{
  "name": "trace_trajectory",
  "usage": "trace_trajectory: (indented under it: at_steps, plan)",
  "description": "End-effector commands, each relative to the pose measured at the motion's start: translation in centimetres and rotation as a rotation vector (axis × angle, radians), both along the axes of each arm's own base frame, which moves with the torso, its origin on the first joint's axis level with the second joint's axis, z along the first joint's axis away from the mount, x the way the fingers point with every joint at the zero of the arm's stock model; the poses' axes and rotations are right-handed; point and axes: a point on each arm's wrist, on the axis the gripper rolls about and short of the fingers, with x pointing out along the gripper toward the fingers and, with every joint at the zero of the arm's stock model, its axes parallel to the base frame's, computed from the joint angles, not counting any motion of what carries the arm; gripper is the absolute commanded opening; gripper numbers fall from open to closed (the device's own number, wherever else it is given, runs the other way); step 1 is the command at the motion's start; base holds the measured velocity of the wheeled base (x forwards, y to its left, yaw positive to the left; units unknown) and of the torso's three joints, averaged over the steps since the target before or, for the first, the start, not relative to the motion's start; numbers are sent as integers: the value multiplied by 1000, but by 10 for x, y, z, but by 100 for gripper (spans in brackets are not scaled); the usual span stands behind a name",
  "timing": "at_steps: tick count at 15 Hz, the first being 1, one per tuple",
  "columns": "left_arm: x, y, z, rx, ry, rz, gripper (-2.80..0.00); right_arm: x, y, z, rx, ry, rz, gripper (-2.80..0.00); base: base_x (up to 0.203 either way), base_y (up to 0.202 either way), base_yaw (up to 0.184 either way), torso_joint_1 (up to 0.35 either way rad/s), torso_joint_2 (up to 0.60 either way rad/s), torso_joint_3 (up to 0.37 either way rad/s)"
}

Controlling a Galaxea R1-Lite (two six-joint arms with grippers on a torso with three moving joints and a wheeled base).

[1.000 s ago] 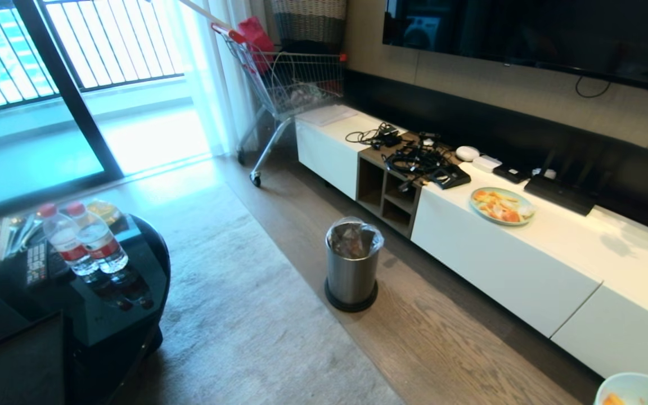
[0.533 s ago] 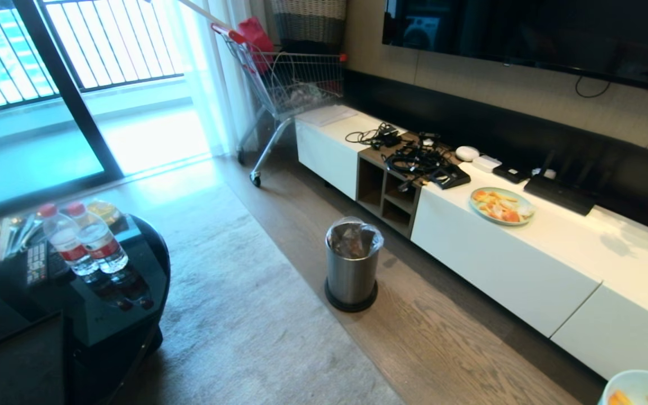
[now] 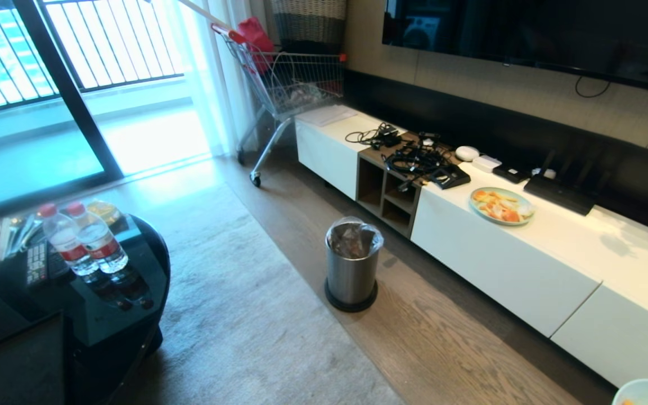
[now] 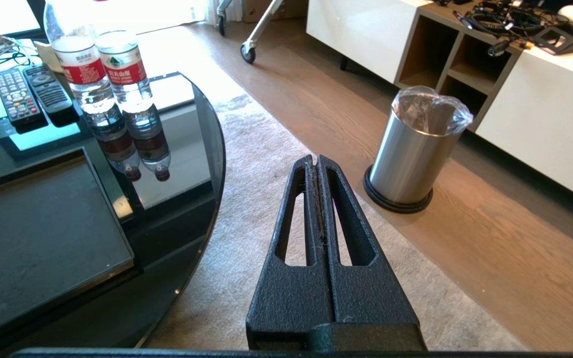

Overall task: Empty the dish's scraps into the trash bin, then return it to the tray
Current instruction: Move the bowl over the trash can

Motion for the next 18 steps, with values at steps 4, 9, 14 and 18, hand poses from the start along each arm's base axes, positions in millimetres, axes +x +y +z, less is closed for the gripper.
trace_trajectory:
  at_steps: [4, 9, 14, 18]
  plan:
    - [0, 0, 0, 1, -1, 0, -280, -2, -1, 0, 2, -3, -7, -280, 49, 0, -1, -2, 0, 2]
    - [0, 0, 0, 1, -1, 0, -280, -2, -1, 0, 3, -1, -6, -280, 185, 0, 3, 3, 3, 2]
    - [0, 0, 0, 2, -1, 0, -280, -2, -1, -2, 1, 4, -6, -280, 187, 0, 1, 2, 4, 2]
    - [0, 0, 0, 1, -1, 0, -280, -3, -1, -2, 2, 4, -6, -280, 184, 0, 2, 2, 3, 1]
